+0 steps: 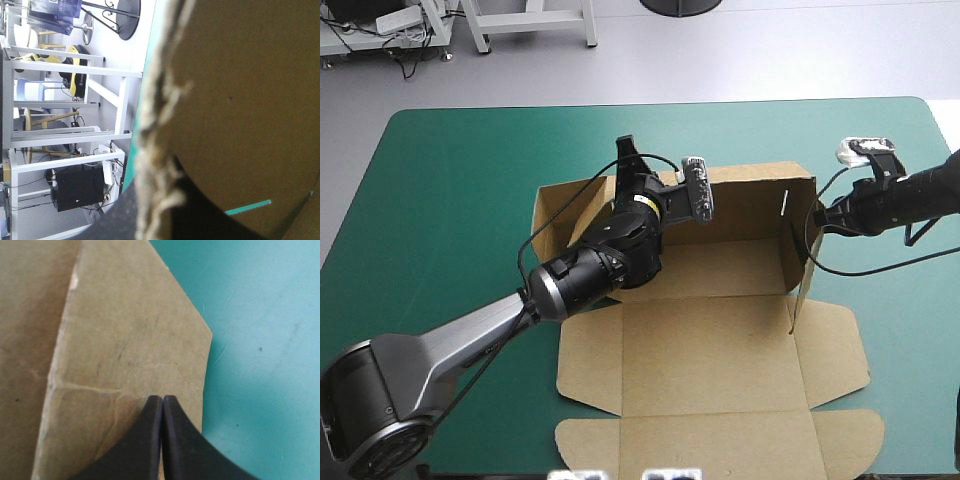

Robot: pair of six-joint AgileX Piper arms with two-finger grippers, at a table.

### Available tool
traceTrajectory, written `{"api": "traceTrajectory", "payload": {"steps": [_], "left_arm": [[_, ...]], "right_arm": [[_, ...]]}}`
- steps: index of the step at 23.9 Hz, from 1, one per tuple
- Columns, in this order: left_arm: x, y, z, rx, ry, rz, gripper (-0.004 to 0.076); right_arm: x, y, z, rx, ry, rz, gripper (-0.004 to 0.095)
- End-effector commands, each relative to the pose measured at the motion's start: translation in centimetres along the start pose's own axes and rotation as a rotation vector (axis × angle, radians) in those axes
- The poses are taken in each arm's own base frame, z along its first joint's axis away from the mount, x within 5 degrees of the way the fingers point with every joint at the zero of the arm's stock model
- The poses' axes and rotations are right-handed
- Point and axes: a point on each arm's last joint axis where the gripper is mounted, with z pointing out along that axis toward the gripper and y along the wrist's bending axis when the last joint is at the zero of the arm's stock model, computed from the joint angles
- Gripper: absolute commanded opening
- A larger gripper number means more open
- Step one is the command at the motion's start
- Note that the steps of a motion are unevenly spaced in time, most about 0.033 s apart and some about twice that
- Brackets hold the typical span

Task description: Fold the box

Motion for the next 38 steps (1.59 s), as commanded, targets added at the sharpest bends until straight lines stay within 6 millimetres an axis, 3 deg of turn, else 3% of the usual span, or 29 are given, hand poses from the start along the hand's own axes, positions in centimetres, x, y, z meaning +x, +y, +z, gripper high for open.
{"api": "traceTrajectory", "payload": {"steps": [1, 6, 10, 12, 24, 29, 38], "left_arm": [[-0.3, 2.6, -2.4, -0.089, -0.093, -0.018, -0.0010], [-0.4, 2.6, -2.4, -0.090, -0.103, -0.008, -0.0010], [-0.4, 2.6, -2.4, -0.091, -0.102, 0.007, -0.0010], [-0.4, 2.6, -2.4, -0.091, -0.102, 0.005, -0.0010], [-0.4, 3.0, -2.4, -0.129, -0.099, 0.040, -0.0010], [-0.4, 3.0, -2.4, -0.129, -0.099, 0.040, -0.0010], [-0.4, 3.0, -2.4, -0.129, -0.099, 0.040, -0.0010]], "right_arm": [[-0.8, 1.7, -1.7, -0.037, -0.107, -0.108, -0.0018], [-0.5, 1.3, -1.7, 0.011, -0.068, -0.206, 0.0017], [-0.2, 1.1, -1.7, 0.025, -0.036, -0.207, 0.0254], [0.0, 1.1, -1.7, 0.037, -0.011, -0.216, 0.0309], [0.9, 3.6, -4.8, 0.096, -0.072, -0.264, 0.0313], [2.7, 4.0, -3.6, 0.040, -0.065, -0.287, 0.0313], [2.9, 4.3, -3.3, -0.006, -0.076, -0.288, 0.0313]]}}
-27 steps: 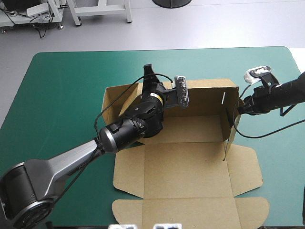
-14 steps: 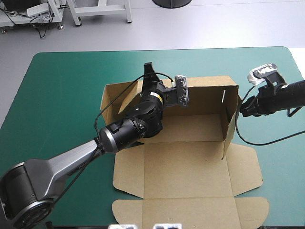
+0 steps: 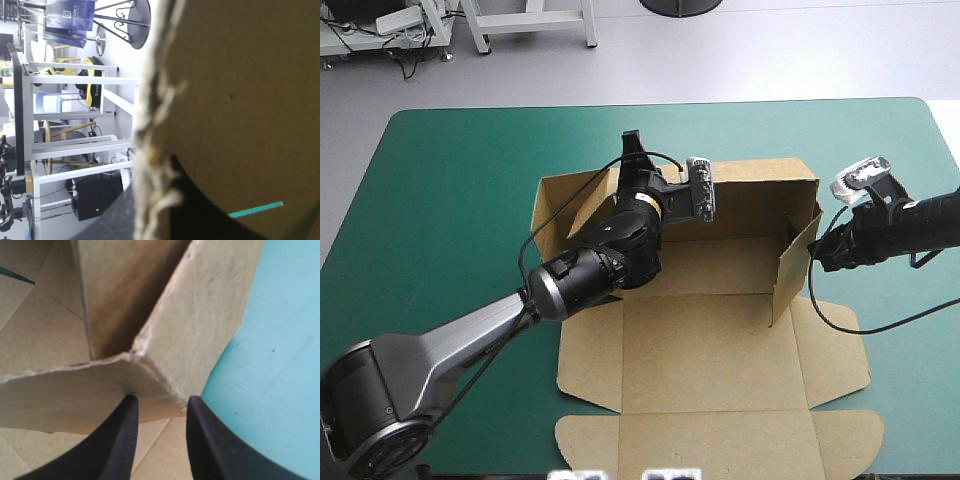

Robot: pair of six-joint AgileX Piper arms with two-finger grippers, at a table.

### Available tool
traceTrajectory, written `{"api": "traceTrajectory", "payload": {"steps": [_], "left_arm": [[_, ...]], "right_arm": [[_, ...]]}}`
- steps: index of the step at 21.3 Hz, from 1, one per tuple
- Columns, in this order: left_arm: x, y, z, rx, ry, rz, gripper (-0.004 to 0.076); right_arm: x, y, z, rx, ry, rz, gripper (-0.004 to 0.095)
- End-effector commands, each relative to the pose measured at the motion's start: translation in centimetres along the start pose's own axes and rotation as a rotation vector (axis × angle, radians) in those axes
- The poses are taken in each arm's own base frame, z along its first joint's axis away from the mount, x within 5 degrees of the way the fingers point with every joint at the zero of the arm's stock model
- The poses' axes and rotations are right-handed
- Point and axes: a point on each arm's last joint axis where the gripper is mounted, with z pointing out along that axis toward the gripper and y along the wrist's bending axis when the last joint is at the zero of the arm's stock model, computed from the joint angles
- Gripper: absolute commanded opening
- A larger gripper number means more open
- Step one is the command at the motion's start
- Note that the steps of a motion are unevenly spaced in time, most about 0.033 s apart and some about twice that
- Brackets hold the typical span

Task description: Fold the box

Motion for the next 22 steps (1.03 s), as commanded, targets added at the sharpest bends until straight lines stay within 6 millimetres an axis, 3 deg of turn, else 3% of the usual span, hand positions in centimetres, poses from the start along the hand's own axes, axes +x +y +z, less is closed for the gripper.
{"api": "traceTrajectory", "payload": {"steps": [1, 8, 22], "left_arm": [[-0.01, 2.74, -2.31, -0.095, -0.070, -0.028, -0.0010], [-0.08, 2.75, -2.31, -0.096, -0.077, -0.024, -0.0010], [-0.20, 3.10, -2.36, -0.140, -0.085, 0.067, -0.0010]], "right_arm": [[-0.74, 1.34, -1.50, -0.017, -0.068, -0.012, 0.0313], [-0.90, 2.28, -2.42, -0.012, -0.107, -0.029, 0.0317], [-1.46, 1.75, -1.48, -0.076, -0.145, 0.001, 0.0368]]}}
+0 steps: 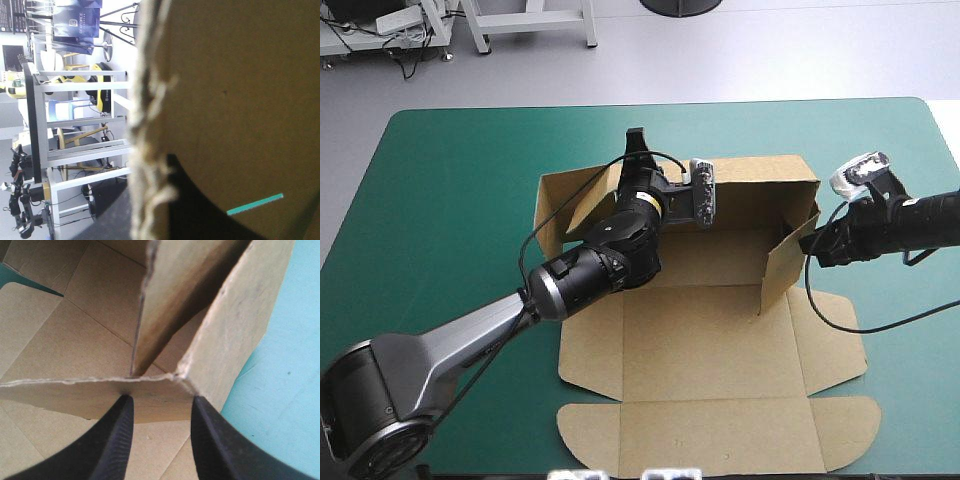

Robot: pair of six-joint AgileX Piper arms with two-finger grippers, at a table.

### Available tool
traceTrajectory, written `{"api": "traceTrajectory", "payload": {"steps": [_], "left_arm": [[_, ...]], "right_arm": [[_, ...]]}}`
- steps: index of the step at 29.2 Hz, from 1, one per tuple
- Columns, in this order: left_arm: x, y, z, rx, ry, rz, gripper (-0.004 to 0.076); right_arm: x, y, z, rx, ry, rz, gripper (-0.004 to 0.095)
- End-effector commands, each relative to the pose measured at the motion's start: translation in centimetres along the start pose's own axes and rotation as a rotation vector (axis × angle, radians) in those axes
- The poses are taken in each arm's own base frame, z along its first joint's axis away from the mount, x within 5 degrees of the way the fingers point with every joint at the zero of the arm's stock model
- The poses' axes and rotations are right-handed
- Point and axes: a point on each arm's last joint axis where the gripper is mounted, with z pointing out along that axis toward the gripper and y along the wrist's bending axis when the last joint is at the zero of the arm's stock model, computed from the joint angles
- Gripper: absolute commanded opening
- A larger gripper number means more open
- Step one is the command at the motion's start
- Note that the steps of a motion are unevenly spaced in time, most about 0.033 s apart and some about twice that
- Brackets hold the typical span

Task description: Fold the box

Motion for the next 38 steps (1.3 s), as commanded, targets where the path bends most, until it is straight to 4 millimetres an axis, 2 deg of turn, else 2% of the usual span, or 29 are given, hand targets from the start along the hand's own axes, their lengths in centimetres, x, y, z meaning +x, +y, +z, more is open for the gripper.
{"api": "traceTrajectory", "payload": {"steps": [1, 8, 16, 24, 32, 38], "left_arm": [[0.1, 3.0, -2.3, -0.125, -0.072, 0.000, -0.0010], [0.0, 3.1, -2.3, -0.134, -0.074, 0.009, -0.0010], [-0.1, 3.1, -2.3, -0.133, -0.096, 0.002, -0.0010], [-0.2, 3.1, -2.3, -0.131, -0.103, 0.000, -0.0010], [-0.1, 3.1, -2.3, -0.140, -0.091, 0.002, -0.0010], [0.3, 2.6, -2.1, -0.126, -0.042, 0.099, -0.0010]], "right_arm": [[-1.0, 1.1, -1.0, -0.038, -0.079, -0.002, 0.0369], [-1.2, 0.3, -0.4, -0.027, -0.101, 0.021, 0.0494], [-2.1, -0.6, 0.4, -0.038, -0.188, 0.045, 0.0493], [-1.6, -0.1, 0.5, -0.105, -0.129, 0.035, 0.0492], [-1.2, -0.3, 0.6, -0.074, -0.087, 0.017, 0.0492], [-1.2, -0.4, 0.6, -0.072, -0.087, 0.017, 0.0492]]}}
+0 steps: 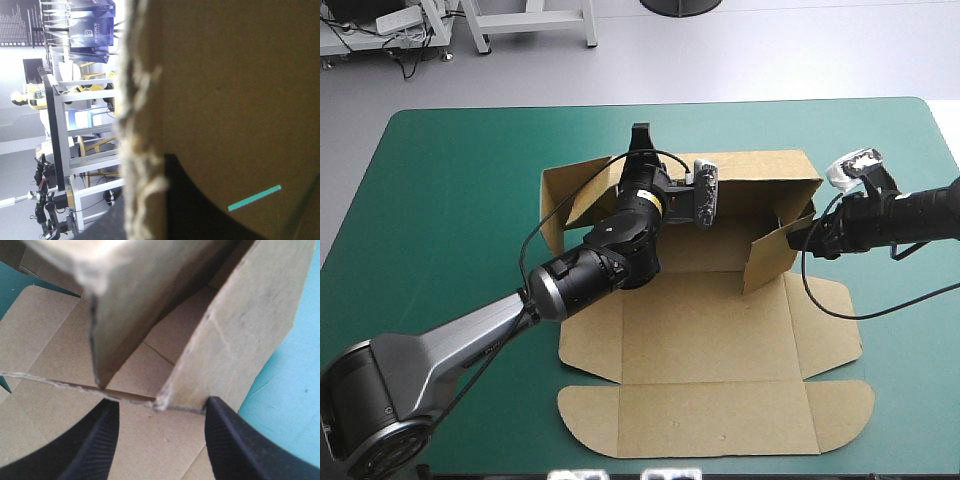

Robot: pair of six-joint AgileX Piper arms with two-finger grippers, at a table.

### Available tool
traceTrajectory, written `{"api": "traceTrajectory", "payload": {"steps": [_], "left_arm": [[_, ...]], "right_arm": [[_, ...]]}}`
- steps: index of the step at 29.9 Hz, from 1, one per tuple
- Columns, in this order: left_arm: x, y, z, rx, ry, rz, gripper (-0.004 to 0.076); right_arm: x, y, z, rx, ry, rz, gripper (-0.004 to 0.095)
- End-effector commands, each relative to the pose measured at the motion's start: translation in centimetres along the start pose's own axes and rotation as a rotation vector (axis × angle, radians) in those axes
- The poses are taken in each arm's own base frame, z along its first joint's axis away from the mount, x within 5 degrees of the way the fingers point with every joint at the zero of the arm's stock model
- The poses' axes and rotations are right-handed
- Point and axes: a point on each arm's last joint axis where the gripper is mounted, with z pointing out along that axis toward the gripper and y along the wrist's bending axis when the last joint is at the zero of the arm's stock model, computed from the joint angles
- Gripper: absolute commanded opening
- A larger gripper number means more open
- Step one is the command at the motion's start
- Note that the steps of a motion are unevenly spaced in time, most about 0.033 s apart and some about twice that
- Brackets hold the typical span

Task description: Fold the box

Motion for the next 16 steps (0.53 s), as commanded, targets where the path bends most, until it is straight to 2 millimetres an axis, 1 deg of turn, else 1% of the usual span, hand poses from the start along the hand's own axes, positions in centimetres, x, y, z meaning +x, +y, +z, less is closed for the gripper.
{"api": "traceTrajectory", "payload": {"steps": [1, 8, 11, 16], "left_arm": [[0.6, 2.4, -2.0, -0.091, -0.026, 0.016, -0.0010], [0.2, 1.4, -1.1, -0.068, -0.017, 0.056, -0.0010], [-0.2, 0.6, -0.2, -0.051, -0.009, 0.088, -0.0010], [-0.5, 0.0, 0.4, -0.039, -0.007, 0.101, -0.0010]], "right_arm": [[-0.9, 1.0, -1.1, -0.009, -0.062, -0.027, 0.0492], [-0.9, 0.9, -1.0, 0.002, -0.069, -0.026, 0.0492], [-1.0, 0.7, -0.9, 0.003, -0.069, -0.023, 0.0492], [-0.9, -0.2, -0.1, 0.001, -0.055, -0.001, 0.0492]]}}
